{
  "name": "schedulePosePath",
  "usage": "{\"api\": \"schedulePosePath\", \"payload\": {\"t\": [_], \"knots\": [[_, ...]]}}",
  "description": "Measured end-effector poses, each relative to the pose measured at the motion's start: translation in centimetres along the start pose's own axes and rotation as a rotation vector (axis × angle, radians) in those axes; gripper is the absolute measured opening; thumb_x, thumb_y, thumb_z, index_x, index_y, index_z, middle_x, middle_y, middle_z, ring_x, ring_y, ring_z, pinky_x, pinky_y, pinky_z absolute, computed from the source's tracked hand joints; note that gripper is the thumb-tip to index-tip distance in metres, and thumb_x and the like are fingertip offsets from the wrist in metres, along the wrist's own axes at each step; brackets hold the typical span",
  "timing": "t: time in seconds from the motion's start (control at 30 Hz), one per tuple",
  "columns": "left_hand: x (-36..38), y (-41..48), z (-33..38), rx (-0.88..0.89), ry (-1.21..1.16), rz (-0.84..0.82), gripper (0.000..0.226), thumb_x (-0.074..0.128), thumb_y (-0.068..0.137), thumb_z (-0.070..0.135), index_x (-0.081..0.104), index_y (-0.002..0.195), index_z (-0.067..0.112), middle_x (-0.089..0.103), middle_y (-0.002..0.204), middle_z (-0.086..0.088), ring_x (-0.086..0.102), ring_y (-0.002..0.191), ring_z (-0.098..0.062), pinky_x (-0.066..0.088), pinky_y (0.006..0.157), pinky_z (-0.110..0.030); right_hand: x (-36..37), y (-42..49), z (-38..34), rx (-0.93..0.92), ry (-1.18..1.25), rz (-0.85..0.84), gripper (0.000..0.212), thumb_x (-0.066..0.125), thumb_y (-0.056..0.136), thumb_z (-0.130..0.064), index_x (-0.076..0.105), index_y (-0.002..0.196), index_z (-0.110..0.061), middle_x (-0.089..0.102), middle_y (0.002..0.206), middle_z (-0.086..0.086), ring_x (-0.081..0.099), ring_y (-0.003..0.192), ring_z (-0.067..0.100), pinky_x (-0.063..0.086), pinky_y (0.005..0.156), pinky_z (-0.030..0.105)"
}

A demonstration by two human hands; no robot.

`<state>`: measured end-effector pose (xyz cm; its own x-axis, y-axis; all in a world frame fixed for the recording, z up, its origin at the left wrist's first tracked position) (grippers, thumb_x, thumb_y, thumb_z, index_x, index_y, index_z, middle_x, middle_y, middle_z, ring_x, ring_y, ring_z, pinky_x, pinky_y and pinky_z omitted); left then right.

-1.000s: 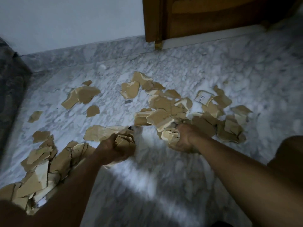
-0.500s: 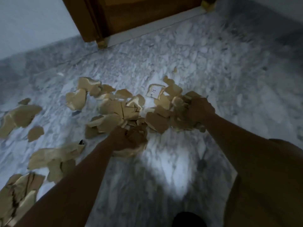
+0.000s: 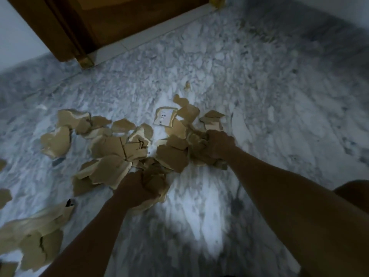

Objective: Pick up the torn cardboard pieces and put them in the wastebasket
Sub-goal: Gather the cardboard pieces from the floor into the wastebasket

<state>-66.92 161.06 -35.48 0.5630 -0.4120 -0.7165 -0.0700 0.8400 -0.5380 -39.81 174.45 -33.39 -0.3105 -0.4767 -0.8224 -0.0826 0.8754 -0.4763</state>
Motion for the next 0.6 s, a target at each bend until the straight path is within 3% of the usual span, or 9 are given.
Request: {"api": "schedulePosePath", "payload": {"t": [0.07,0.1,0.17,0.23,0.3,0.43,0.5,0.6], "knots": [[-0.4,0.0,0.4,0.040,0.034,0.014,0.064,0.075,0.051,0.056,0.064,0.095,0.011,0.068,0.089,-0.007,0.061,0.075,-0.014,0.042,0.058,-0.011,0.6,-0.3,-0.8,-0.072,-0.070,0.089,0.052,0.054,0.080,-0.058,0.055,0.118,-0.022,0.065,0.108,0.001,0.060,0.110,0.027,0.028,0.110,0.055],[-0.5,0.1,1.0,0.095,0.026,0.024,0.068,0.070,0.048,0.060,0.067,0.093,0.008,0.070,0.088,-0.009,0.062,0.074,-0.012,0.041,0.054,-0.010,0.8,-0.5,-1.1,-0.082,-0.090,0.120,0.048,0.056,0.082,-0.056,0.055,0.117,-0.023,0.066,0.106,0.000,0.061,0.108,0.026,0.023,0.111,0.056],[-0.7,0.2,1.6,0.118,0.009,-0.038,0.070,0.068,0.044,0.064,0.068,0.091,0.013,0.071,0.087,-0.003,0.062,0.076,-0.007,0.040,0.056,-0.009,1.2,-1.0,-1.2,-0.088,-0.090,0.110,0.048,0.060,0.081,-0.055,0.056,0.117,-0.024,0.066,0.106,-0.001,0.063,0.105,0.024,0.035,0.106,0.051],[-1.6,0.2,2.6,0.136,-0.016,-0.069,0.066,0.079,0.044,0.057,0.065,0.097,0.021,0.069,0.090,0.007,0.061,0.081,-0.002,0.048,0.069,-0.020,0.9,-1.0,-1.1,-0.092,-0.038,0.056,0.046,0.062,0.077,-0.052,0.062,0.110,-0.020,0.066,0.105,0.002,0.065,0.102,0.026,0.050,0.086,0.040],[-2.8,0.8,3.6,0.195,-0.062,-0.021,0.075,0.080,0.042,0.057,0.064,0.105,0.021,0.069,0.090,0.009,0.064,0.083,-0.001,0.051,0.076,-0.031,-0.8,-0.9,-0.8,-0.071,0.080,0.067,0.039,0.064,0.083,-0.043,0.065,0.108,-0.013,0.066,0.107,0.008,0.066,0.102,0.028,0.049,0.076,0.032],[-4.7,2.2,6.3,0.173,-0.068,0.081,0.062,0.074,0.060,0.051,0.050,0.099,0.009,0.058,0.084,-0.001,0.056,0.075,-0.020,0.043,0.075,-0.038,-5.9,-1.7,0.1,-0.062,0.261,0.158,0.045,0.066,0.091,-0.039,0.061,0.122,-0.006,0.065,0.120,0.013,0.062,0.114,0.030,0.046,0.087,0.032],[-5.0,3.3,7.8,0.201,-0.056,0.075,0.080,0.065,0.052,0.062,0.058,0.101,-0.001,0.061,0.089,-0.007,0.059,0.081,-0.025,0.045,0.077,-0.040,-7.6,-2.1,0.6,0.001,0.326,0.089,0.062,0.073,0.086,-0.044,0.055,0.131,-0.005,0.060,0.130,0.013,0.057,0.121,0.029,0.046,0.094,0.032],[-4.6,3.2,9.8,0.143,0.161,-0.093,0.075,0.071,0.047,0.066,0.070,0.102,0.015,0.067,0.091,-0.001,0.068,0.093,-0.025,0.046,0.074,-0.030,-8.5,-2.8,0.4,-0.023,0.249,-0.036,0.072,0.075,0.085,-0.041,0.046,0.143,-0.009,0.047,0.147,0.012,0.045,0.134,0.028,0.037,0.109,0.033]]}}
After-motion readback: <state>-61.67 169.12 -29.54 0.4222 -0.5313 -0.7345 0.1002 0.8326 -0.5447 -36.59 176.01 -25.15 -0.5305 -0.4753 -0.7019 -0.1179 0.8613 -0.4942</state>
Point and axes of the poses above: each hand's wrist, its own y-axis towards the middle knuckle, its own x-axis out of the palm, z = x × y, the point moved 4 cm from there along y, towards the middle knuckle
